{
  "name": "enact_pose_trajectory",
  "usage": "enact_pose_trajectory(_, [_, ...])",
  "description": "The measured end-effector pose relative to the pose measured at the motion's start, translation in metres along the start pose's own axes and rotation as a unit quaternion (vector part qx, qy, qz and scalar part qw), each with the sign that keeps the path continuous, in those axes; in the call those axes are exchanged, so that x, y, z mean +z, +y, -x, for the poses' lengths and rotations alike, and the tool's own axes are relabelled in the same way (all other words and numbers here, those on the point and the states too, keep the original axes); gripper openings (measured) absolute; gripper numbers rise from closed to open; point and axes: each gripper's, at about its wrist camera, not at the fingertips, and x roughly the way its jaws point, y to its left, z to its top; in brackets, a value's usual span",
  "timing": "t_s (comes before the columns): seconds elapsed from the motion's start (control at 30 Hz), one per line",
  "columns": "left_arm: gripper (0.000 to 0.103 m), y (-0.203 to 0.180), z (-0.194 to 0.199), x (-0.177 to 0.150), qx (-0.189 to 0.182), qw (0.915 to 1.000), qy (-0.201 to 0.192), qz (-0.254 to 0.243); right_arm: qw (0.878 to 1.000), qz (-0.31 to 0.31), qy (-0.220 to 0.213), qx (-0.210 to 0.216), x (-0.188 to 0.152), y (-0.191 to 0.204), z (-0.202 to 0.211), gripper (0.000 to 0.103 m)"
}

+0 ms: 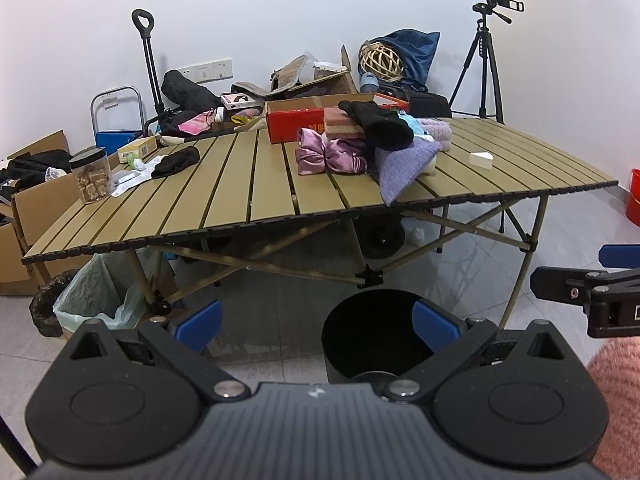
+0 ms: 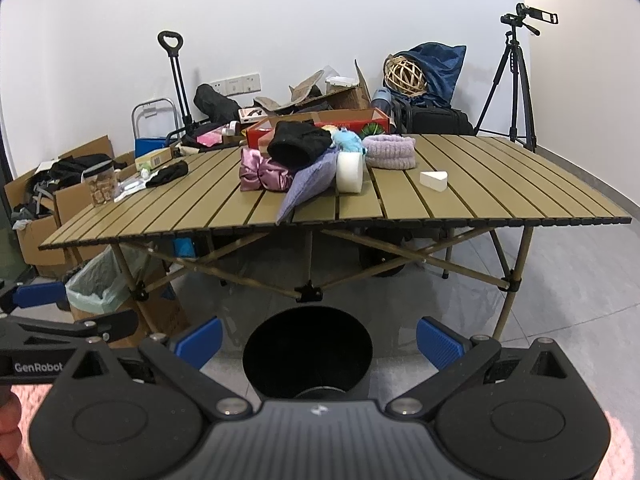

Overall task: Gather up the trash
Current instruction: 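Move both tools forward over the table toward the pile of items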

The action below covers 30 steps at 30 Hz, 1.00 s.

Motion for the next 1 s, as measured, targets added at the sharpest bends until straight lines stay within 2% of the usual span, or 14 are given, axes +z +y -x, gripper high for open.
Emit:
enact_pose_trajectory(0.73, [0.103, 0.007, -0.062, 0.052, 0.012, 0.9992, -0.022, 0.032, 0.999, -0.026, -0.043, -0.008, 0.056, -0.019, -0.064, 0.103])
enact_pose_trajectory(1.0, [0.103, 0.008, -0.082, 0.078, 0.016, 0.9981, -0.042, 0.041, 0.998, -0.025, -0.062, -0.008, 0.077, -0.022, -0.09, 0.103])
